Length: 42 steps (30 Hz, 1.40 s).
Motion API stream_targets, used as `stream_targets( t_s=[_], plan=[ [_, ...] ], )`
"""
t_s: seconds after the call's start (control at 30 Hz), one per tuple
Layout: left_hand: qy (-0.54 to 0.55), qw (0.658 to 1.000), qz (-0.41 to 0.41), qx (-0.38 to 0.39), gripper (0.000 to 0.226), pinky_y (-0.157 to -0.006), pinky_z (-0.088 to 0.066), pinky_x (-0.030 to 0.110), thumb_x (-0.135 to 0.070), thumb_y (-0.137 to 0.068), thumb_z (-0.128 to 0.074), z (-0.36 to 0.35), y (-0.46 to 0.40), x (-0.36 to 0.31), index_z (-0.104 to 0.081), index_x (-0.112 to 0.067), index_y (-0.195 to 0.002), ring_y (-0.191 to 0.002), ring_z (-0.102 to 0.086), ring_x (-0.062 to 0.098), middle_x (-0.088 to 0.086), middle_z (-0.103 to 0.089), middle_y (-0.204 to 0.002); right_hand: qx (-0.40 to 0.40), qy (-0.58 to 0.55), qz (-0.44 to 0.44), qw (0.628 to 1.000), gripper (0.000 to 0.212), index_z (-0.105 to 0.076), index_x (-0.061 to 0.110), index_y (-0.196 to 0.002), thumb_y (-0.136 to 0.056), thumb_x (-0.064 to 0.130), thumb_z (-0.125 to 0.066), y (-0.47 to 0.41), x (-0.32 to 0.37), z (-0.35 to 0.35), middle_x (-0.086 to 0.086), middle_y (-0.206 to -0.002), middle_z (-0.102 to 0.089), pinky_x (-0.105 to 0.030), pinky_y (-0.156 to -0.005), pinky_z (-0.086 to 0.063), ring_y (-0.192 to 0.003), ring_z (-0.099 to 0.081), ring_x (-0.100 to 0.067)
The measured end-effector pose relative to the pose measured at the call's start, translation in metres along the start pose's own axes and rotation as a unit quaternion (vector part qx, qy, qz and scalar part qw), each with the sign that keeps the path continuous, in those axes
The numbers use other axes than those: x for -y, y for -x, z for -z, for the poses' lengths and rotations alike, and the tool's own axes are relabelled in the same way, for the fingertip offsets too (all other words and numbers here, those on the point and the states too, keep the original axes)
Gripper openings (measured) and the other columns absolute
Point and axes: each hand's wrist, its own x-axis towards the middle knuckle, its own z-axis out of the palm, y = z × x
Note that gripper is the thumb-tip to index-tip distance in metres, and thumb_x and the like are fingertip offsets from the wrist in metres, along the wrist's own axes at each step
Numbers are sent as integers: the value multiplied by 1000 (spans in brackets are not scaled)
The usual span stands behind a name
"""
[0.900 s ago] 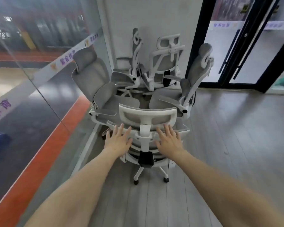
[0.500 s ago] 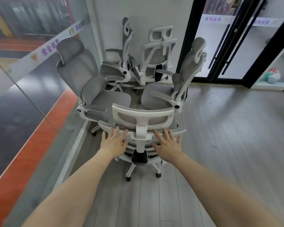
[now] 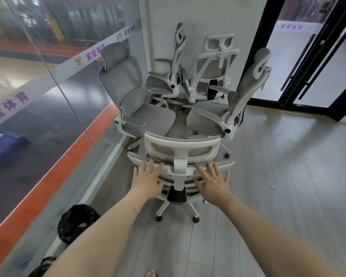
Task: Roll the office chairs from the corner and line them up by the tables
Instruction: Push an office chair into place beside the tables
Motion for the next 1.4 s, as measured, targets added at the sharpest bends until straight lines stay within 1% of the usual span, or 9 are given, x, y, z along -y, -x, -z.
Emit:
stream_targets(
  t_s=[0.1,0.2,0.33,0.47,0.67,0.8,0.93,1.13,1.4],
  plan=[
    [19,999,45,-4,70,-126,0,62,-50,-103,-30,-21,44,-34,9,-46,-161,-159,15,33,2,17,-173,0,14,31,999,67,14,48,-159,-103,64,-19,33,-23,-10,-4,-173,14,-66,-119,15,-156,24,-28],
    [27,995,93,-3,72,-126,2,61,-52,-102,-31,-37,92,-75,7,-45,-162,-159,14,32,0,17,-173,12,40,81,996,70,16,44,-160,-103,64,-20,67,-51,-13,-7,-172,17,-66,-122,11,-155,26,-31],
    [37,989,146,-9,73,-125,1,62,-55,-101,-30,-66,164,-124,8,-45,-163,-159,11,33,1,17,-173,48,73,151,985,69,17,43,-160,-104,63,-18,115,-85,-8,-8,-171,19,-64,-122,11,-156,24,-32],
    [52,980,193,-8,73,-124,1,64,-59,-101,-28,-100,243,-166,11,-47,-162,-160,10,31,0,16,-173,70,86,197,974,68,18,41,-160,-105,61,-16,172,-108,-16,-8,-170,24,-62,-124,10,-155,27,-32],
    [73,961,263,-36,73,-124,-3,65,-57,-99,-33,-140,351,-228,-1,-44,-163,-159,3,33,1,5,-174,76,114,273,952,68,19,42,-160,-106,61,-18,255,-129,-23,-7,-170,23,-60,-123,9,-156,23,-32],
    [97,948,301,-43,73,-123,-1,67,-56,-100,-35,-167,429,-272,-2,-44,-163,-159,4,34,2,3,-174,77,123,310,940,71,16,40,-161,-105,63,-20,322,-137,-35,-8,-170,23,-59,-124,9,-156,23,-32],
    [109,932,341,-63,73,-122,-2,68,-55,-99,-36,-196,501,-318,-2,-44,-163,-159,6,34,3,4,-174,77,140,347,924,71,16,40,-161,-105,63,-20,381,-151,-46,-8,-170,22,-59,-125,7,-156,22,-31],
    [127,908,396,-50,72,-122,3,67,-55,-99,-32,-237,610,-389,0,-45,-162,-159,8,35,3,6,-174,113,132,417,892,69,18,42,-161,-106,60,-21,476,-177,-60,-8,-170,24,-57,-126,8,-155,26,-31],
    [146,849,503,-67,73,-122,-2,67,-57,-100,-35,-281,714,-504,-2,-42,-163,-159,8,34,3,6,-173,127,139,521,832,68,23,43,-158,-107,58,-19,570,-218,-81,-6,-167,33,-57,-125,11,-151,36,-29]
  ],
)
